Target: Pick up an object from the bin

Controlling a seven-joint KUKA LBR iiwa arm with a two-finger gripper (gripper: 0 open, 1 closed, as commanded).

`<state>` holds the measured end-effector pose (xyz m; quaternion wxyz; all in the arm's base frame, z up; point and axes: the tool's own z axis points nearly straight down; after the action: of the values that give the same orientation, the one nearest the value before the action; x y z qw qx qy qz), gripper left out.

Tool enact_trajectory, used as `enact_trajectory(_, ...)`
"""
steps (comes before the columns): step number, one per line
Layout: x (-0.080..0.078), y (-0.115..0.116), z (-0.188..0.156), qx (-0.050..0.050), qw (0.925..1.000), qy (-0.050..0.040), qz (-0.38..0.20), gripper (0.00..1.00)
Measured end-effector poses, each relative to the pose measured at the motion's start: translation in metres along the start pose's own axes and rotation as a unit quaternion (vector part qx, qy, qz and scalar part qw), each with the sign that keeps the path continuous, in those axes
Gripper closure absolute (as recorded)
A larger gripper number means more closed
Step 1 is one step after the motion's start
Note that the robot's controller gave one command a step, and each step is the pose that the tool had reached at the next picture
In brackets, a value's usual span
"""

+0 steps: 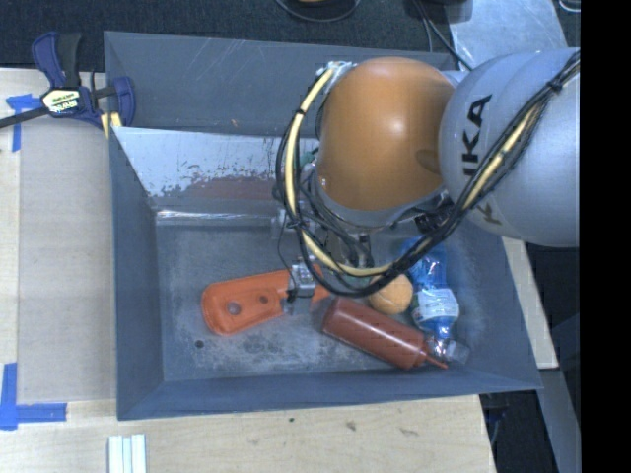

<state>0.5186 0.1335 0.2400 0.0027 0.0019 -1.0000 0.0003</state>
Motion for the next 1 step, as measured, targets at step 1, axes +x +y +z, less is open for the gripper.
enact_trajectory(1,-0.0015,-0.001,-0.0048,-0.001,1.0,-0.0043,0.002,0.0)
